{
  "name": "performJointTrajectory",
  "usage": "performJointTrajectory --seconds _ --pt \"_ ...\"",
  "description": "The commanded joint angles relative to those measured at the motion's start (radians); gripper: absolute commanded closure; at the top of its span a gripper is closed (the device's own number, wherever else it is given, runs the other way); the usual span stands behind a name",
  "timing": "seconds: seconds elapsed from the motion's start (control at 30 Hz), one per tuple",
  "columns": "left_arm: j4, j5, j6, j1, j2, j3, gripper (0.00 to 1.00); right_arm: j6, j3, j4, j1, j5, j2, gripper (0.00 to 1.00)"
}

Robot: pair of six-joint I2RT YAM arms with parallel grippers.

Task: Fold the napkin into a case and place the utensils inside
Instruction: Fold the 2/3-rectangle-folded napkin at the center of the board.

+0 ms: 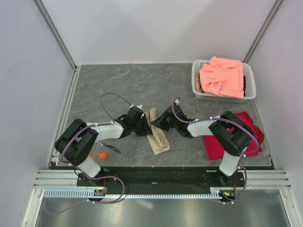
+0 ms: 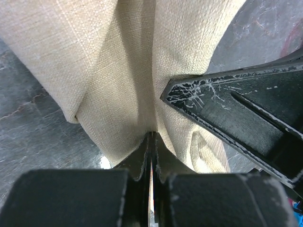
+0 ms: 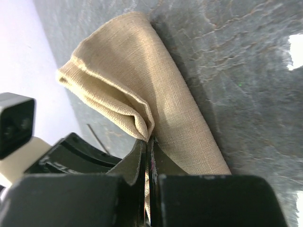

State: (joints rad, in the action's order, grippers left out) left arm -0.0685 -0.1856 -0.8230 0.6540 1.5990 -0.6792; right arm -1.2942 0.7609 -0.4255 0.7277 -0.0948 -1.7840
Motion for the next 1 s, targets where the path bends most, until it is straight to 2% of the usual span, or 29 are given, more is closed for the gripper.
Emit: performJointTrajectory --seconds 0.0,0.07,0.13,0.2,0.33,0.47,0.7,0.9,0.97 --pt "-0.013 0.002 0.036 0.006 0.012 0.006 0.98 -0.083 -0.002 -0.098 0.009 0.021 -0.028 1.00" --pt "0.062 0.001 0.057 0.003 -0.051 -0.003 0.94 -0.091 -0.006 -0.108 0.010 0.020 -0.032 1.00" --pt "0.122 0.006 0.076 0.003 -0.109 -0.005 0.85 -0.091 -0.012 -0.107 0.009 0.020 -0.025 1.00" --pt "0.199 0.015 0.090 -0.001 -0.180 -0.009 0.83 -0.085 -0.014 -0.101 0.009 0.029 -0.018 1.00" --pt "0.248 0.038 0.087 -0.033 -0.220 0.000 0.89 -0.079 -0.006 -0.085 0.010 0.032 -0.018 1.00" --pt "0.219 0.035 0.091 -0.042 -0.122 -0.010 0.98 -0.070 0.002 -0.079 0.013 0.029 -0.023 1.00" --pt "0.107 0.026 0.084 -0.042 -0.005 -0.019 0.98 -0.069 0.020 -0.048 0.030 0.041 -0.025 1.00" --pt "0.096 0.037 0.085 -0.042 -0.020 -0.005 0.98 -0.051 0.055 -0.025 0.062 0.058 -0.061 1.00" --pt "0.096 0.032 0.082 -0.042 -0.034 0.004 0.98 -0.047 0.061 -0.035 0.068 0.056 -0.074 0.95"
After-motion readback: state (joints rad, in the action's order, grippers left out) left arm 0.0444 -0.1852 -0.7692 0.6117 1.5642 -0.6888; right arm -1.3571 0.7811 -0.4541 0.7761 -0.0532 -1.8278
